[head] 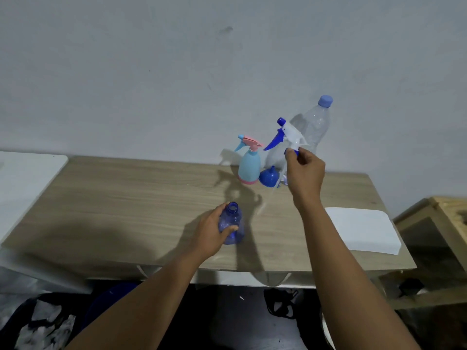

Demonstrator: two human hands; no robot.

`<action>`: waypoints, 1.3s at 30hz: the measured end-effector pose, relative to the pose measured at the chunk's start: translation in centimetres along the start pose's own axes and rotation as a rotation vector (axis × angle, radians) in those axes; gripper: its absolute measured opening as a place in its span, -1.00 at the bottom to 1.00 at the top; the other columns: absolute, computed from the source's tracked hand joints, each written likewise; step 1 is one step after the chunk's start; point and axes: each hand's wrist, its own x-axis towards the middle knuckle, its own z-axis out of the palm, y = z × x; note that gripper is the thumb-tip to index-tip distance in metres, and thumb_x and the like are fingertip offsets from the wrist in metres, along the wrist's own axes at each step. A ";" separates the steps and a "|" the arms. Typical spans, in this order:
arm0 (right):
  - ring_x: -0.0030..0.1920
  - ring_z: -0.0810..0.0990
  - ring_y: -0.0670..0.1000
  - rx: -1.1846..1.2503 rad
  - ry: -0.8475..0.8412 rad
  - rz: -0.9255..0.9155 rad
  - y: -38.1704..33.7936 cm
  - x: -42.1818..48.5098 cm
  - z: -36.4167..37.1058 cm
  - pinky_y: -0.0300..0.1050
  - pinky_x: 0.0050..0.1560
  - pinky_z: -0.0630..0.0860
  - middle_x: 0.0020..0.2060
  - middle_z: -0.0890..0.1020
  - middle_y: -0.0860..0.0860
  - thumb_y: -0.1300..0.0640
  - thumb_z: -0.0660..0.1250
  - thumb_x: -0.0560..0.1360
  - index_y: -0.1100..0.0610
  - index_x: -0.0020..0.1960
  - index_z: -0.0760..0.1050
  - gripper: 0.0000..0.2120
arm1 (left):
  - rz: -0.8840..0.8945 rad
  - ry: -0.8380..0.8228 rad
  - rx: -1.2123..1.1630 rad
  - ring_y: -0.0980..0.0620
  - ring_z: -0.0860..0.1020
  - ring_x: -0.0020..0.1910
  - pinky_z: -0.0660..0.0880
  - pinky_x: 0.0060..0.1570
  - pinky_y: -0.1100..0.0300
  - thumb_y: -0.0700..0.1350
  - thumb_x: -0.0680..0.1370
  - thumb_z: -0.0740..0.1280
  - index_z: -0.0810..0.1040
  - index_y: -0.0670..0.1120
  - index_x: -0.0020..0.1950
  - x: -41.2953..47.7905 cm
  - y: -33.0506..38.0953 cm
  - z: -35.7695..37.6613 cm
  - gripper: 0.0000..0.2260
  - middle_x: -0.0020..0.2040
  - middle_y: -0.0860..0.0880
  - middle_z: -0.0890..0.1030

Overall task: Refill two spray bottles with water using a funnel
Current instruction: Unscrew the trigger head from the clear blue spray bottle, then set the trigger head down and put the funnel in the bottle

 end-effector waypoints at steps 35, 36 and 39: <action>-0.06 0.50 0.00 -0.530 -0.283 0.495 16.7 -5.9 2.7 0.07 0.21 0.32 -0.12 0.57 -0.08 -0.15 0.42 0.49 -0.01 0.02 0.47 -0.73 | -0.063 -0.021 -0.053 0.16 0.55 0.19 0.48 0.14 0.41 -0.15 0.45 0.51 0.43 0.02 0.41 0.2 -0.2 0.1 -0.44 0.22 0.11 0.58; -0.07 0.50 -0.01 -0.509 -0.266 0.480 16.6 -5.9 2.5 0.07 0.21 0.32 -0.14 0.57 -0.11 -0.18 0.42 0.47 0.00 0.01 0.48 -0.70 | -0.056 -0.020 -0.051 0.16 0.55 0.19 0.48 0.14 0.41 -0.15 0.45 0.52 0.43 0.02 0.41 0.2 -0.2 0.0 -0.44 0.22 0.11 0.58; -0.06 0.54 0.01 -0.424 -0.167 0.440 16.4 -4.7 2.0 0.08 0.25 0.38 -0.18 0.58 -0.13 -0.20 0.40 0.49 0.03 0.02 0.48 -0.68 | -0.048 -0.020 -0.072 0.27 0.53 0.18 0.52 0.19 0.27 -0.16 0.45 0.52 0.44 0.02 0.41 0.3 -0.3 0.0 -0.45 0.22 0.13 0.58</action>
